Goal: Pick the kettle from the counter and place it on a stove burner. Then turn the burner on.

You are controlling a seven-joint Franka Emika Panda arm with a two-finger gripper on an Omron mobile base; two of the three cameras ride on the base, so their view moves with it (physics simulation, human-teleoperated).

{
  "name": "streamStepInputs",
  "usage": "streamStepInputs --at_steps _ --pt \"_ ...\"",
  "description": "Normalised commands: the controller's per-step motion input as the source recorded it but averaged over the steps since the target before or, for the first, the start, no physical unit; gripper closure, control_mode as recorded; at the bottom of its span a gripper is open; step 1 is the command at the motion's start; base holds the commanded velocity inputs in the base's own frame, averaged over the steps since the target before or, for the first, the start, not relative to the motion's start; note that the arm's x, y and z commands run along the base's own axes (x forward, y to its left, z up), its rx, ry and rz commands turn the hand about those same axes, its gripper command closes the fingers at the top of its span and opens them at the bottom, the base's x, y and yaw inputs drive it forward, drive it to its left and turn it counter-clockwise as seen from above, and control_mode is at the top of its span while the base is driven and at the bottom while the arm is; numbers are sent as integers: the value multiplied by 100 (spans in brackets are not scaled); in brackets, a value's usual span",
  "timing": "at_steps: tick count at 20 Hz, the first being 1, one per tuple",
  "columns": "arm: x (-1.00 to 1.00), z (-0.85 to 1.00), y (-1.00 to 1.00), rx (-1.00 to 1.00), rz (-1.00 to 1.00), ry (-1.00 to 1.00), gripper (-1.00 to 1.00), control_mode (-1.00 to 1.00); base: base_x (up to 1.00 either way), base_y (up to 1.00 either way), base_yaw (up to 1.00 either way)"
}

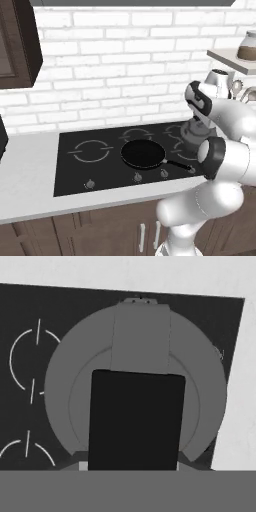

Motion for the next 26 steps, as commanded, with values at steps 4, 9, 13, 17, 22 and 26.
streamStepInputs --at_steps 4,9,13,17,22,26 --pt "34 -10 0 7 0 -8 100 -100 0 0 0" --pt "8 -3 0 -1 0 2 100 -100 0 0 0" --pt "17 -31 0 -3 0 10 100 -100 0 0 0" --pt "6 -41 0 0 0 7 100 -100 0 0 0" --pt "0 -34 0 1 0 0 100 -100 0 0 0" --pt "0 -15 0 0 0 -4 100 -100 0 0 0"
